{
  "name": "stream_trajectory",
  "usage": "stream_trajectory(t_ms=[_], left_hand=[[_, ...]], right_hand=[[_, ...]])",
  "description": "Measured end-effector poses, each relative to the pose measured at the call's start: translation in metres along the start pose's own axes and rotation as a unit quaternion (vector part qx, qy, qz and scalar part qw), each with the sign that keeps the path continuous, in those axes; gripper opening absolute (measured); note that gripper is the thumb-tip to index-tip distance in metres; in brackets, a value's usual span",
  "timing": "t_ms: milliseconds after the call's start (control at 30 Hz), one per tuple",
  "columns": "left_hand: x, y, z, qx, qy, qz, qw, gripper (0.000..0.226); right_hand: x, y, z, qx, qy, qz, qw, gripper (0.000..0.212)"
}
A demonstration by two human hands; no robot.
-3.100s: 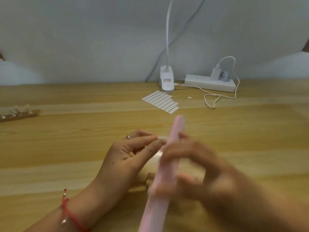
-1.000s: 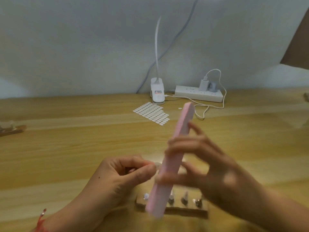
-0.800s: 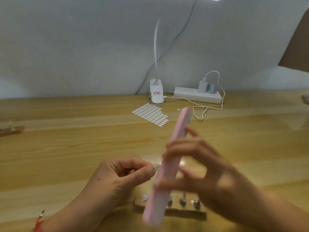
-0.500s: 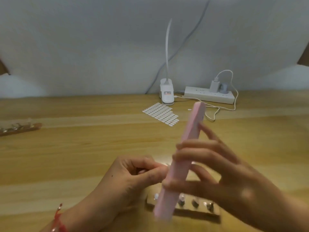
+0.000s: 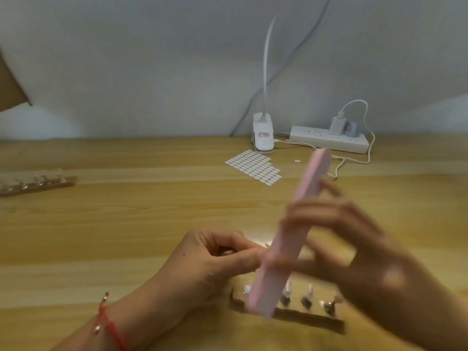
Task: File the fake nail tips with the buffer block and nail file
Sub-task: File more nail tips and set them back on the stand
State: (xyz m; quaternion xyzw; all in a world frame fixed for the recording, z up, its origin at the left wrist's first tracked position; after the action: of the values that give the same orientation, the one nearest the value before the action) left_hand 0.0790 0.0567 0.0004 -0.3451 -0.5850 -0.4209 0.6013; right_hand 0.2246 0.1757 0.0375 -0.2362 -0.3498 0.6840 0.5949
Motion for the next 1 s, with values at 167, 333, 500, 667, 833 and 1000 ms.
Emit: stream_trajectory(t_ms=[167,333,500,667,833,1000], left_hand=[[0.002,0.000,-0.001,0.001,-0.010,-0.018,1.000,0.015],[0.003,-0.001,-0.002,0.040,-0.033,-0.086,0.995,0.010],[0.008,0.003,-0.002,0.011,-0.010,-0.034,0.999,0.015],[0.007,0.002,-0.001,0.020,-0.013,-0.019,1.000,0.014],[0.003,0.000,-0.003,0.037,-0.037,-0.090,0.995,0.006],[0.006,0.002,-0.001,0.011,-0.008,-0.023,1.000,0.016]], right_hand=[[0.017,-0.010,0.000,0.058,0.055,-0.031,0.996,0.029],[-0.017,0.013,-0.007,0.006,-0.046,0.048,0.998,0.026],[0.022,-0.002,-0.001,0.042,0.069,-0.034,0.996,0.033],[0.009,-0.004,-0.001,0.015,0.087,0.014,0.996,0.029],[-0.033,0.017,-0.002,-0.062,-0.060,0.038,0.996,0.052],[0.019,-0.002,0.000,0.014,0.057,-0.018,0.998,0.036]])
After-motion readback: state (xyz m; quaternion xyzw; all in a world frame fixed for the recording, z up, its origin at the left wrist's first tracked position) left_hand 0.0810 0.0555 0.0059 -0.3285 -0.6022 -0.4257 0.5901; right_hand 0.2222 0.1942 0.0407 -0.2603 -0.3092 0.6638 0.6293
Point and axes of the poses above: each hand's wrist, its own z-axis towards the middle knuckle, its own y-axis out of the palm, x = y × z, the point moved 3 cm from there along z, towards the middle knuckle, and after that the axes turned 1 degree about -z, right-handed, at the moved point
